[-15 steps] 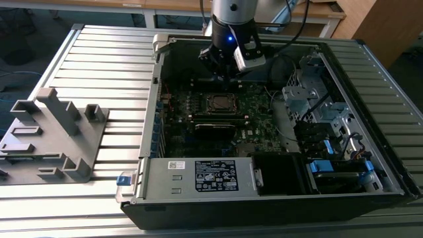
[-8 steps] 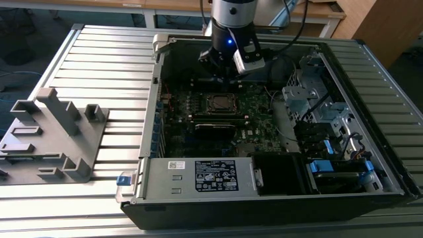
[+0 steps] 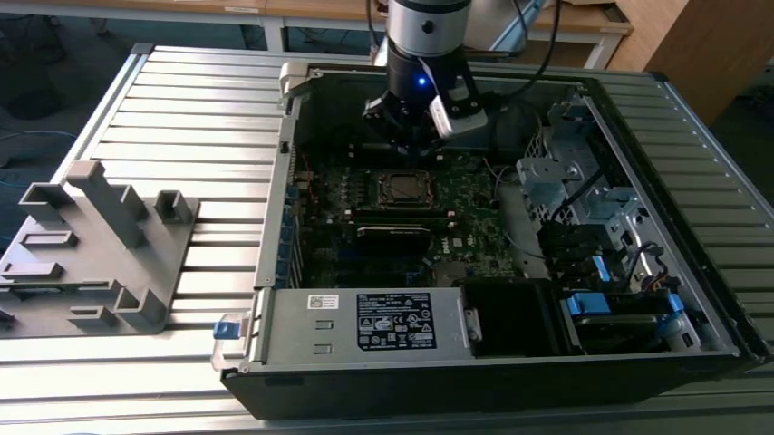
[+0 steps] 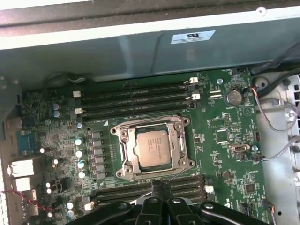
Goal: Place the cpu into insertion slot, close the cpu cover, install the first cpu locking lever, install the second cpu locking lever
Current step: 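Install the second cpu locking lever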
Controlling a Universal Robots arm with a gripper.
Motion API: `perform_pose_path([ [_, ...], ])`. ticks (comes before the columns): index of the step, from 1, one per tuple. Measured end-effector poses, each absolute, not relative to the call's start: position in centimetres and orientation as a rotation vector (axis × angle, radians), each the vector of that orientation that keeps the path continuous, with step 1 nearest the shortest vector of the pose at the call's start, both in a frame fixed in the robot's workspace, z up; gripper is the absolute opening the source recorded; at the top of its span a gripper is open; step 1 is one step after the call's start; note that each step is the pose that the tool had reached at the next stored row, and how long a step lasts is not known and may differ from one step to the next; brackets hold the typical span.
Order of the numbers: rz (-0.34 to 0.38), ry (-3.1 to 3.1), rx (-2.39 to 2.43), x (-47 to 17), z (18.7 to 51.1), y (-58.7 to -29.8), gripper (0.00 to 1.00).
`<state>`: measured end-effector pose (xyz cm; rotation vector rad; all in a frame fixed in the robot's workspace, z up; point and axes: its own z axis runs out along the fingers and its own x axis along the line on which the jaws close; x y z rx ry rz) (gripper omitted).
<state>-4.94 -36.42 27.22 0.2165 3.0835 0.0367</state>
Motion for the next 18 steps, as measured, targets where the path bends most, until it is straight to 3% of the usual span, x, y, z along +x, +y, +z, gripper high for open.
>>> perform_pose_path([
  [18, 0.035, 3.088, 0.169, -5.3, 25.4, -37.1, 0.11],
])
